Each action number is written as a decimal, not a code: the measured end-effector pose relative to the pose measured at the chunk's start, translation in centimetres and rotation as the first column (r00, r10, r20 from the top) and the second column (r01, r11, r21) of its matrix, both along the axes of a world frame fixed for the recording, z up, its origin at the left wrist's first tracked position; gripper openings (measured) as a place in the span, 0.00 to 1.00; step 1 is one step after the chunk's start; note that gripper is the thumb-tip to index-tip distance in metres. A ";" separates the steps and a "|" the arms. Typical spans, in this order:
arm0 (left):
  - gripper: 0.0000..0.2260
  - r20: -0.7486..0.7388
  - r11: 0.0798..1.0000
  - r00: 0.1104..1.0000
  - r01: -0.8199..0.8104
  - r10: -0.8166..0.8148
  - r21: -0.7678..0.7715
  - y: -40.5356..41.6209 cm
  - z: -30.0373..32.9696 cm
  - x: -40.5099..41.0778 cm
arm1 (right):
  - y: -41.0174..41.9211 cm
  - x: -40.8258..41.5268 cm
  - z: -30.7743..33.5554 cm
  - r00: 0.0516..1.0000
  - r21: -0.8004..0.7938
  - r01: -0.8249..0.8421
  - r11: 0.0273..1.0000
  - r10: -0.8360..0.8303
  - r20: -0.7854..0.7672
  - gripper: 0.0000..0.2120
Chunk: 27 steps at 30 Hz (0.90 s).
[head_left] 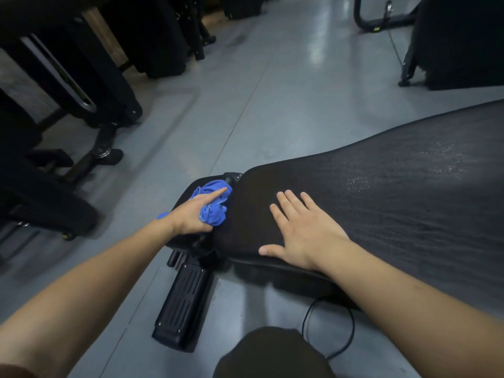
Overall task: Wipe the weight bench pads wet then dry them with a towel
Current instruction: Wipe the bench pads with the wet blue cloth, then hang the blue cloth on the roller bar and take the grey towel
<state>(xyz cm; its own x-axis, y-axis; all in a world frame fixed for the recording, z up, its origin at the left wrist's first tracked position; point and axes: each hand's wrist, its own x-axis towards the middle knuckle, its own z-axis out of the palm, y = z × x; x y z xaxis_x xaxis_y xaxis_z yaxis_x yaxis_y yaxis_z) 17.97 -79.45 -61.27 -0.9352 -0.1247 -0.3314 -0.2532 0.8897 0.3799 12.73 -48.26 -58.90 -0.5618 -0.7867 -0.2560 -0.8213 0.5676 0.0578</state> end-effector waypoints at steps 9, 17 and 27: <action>0.47 0.161 0.969 0.987 0.038 0.002 -0.243 3.4 1.4 6.9 | 2.1 2.7 0.6 0.998 0.031 -0.040 0.999 0.042 -0.039 0.45; 0.45 0.078 0.934 0.983 0.180 -0.164 -0.308 9.0 10.2 9.7 | 6.2 6.0 4.0 0.993 -0.235 0.017 0.972 0.012 0.120 0.36; 0.33 -0.279 0.909 0.867 0.369 -0.412 -0.196 22.6 22.4 9.3 | 13.0 10.1 12.9 0.863 -0.628 0.348 0.696 0.024 0.505 0.37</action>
